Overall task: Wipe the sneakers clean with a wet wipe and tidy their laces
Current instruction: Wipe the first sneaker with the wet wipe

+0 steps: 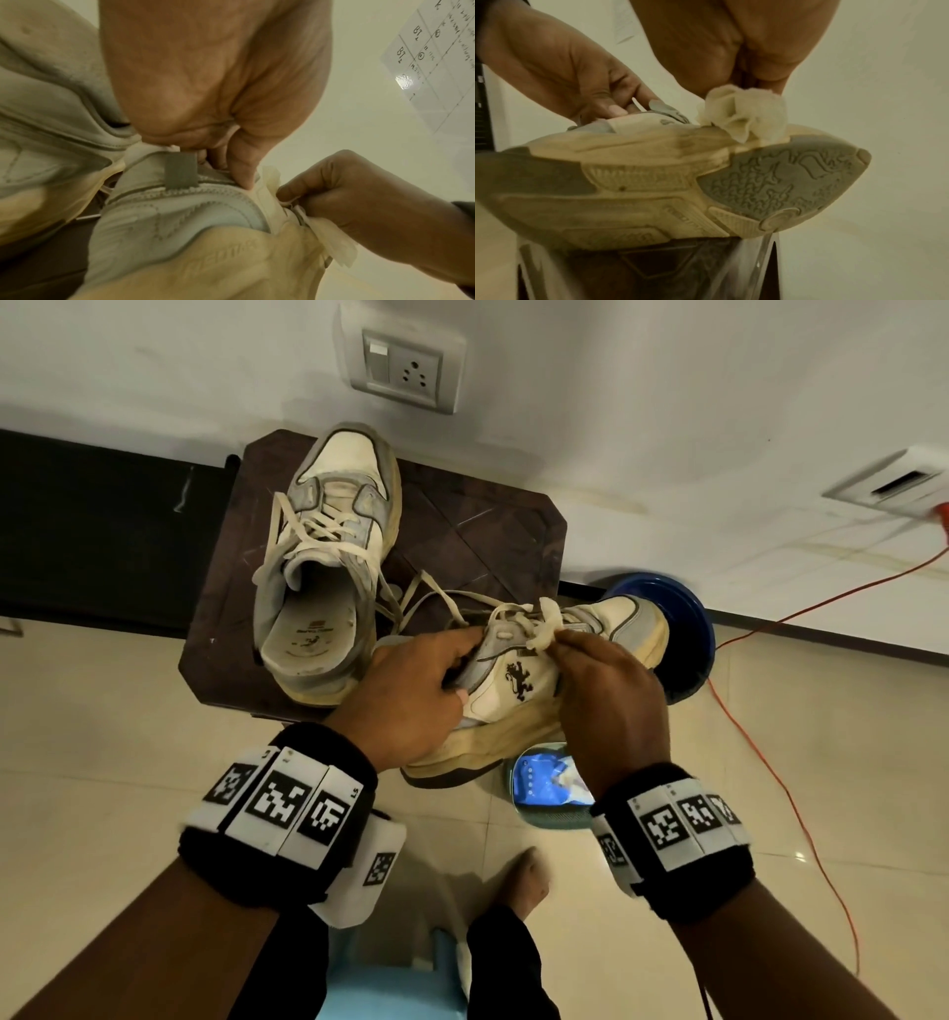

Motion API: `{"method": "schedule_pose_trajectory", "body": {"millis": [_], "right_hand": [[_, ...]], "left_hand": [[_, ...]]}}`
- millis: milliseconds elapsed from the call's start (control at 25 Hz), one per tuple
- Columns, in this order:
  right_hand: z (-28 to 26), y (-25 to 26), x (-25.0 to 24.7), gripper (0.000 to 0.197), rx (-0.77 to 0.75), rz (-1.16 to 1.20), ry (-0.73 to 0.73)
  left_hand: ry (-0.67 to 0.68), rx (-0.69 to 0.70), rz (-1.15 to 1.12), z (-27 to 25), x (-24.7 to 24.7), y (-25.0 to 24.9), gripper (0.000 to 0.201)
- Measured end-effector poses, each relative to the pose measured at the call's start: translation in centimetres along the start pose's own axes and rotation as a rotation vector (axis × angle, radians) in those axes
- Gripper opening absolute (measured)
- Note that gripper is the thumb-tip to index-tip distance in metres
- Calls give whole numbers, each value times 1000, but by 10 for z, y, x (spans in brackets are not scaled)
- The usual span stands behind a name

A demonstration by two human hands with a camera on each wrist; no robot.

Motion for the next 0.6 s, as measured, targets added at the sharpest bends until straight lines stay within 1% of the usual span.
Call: {"method": "schedule_pose_trajectory", "body": {"millis": [120,240,280,360,440,520,600], "right_hand": [[-8,21,1,28,-61,49,-35],[-33,45,13,35,-138,57,3],[-41,49,14,35,-173,46,2],[-43,46,9,28,-234,16,-48],[-34,31,3,31,-216,-1,-102],[-16,7,-4,36,-135,2,-139],[-10,1,-6,40,-88,6,-142]], "left_hand": [[-29,-28,15,-1,-2,1,57],[-41,-34,21,-1,-4,2,51],[-43,-36,3,0,-5,3,51],[-34,-35,-24,1,-5,5,52],[-29,-57,-46,0,-4,10,55],[-38,-90,-68,-1,-2,13,58],[-51,-104,-79,-1,-1,15,59]]}}
Point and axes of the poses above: each hand's wrist, its own z-axis towards the middle knuckle, its own x-axis out of the palm, y = z × x, the point moved 9 cm from there along z, towards the middle knuckle, and after that the axes turned 13 degrees about x, right-handed, at the moved point
